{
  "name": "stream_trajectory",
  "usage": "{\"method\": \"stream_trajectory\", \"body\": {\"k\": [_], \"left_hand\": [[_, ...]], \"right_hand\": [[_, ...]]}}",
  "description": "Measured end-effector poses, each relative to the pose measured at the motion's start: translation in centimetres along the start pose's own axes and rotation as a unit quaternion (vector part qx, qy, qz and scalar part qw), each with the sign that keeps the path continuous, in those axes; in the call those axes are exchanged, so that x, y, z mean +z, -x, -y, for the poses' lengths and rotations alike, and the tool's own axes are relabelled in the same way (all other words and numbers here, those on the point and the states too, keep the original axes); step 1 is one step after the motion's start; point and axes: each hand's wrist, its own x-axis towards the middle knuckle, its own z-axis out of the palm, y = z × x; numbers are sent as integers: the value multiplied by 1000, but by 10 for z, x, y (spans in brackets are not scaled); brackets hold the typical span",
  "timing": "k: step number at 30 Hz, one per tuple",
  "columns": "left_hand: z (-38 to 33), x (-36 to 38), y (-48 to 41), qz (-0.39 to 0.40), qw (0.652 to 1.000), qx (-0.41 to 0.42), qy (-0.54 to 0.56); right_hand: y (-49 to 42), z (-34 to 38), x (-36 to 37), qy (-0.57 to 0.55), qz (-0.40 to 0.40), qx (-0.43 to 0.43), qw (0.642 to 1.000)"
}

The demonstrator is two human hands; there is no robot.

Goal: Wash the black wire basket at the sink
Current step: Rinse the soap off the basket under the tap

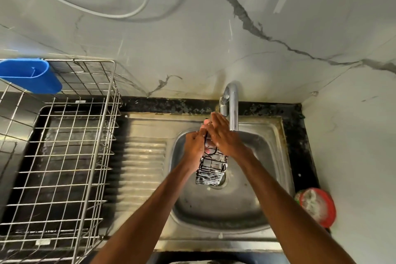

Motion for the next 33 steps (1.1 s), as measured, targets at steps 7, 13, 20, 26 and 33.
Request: {"method": "stream_trajectory", "body": {"k": [7, 13, 20, 26, 33], "left_hand": [[9, -8, -22, 22, 999, 5, -26], [-5, 5, -29, 213, 970, 0, -118], [-19, 2, -61, 379, 888, 36, -258], [-44, 8, -72, 421, 792, 89, -434], [9, 9, -45, 130, 778, 314, -528]], "right_hand": [[79, 60, 1, -134, -52, 58, 988], [82, 12, -25, -300, -130, 248, 912], [38, -35, -71, -360, 71, 176, 914], [51, -44, -83, -306, 173, 143, 925], [73, -20, -52, -484, -32, 228, 844]]}}
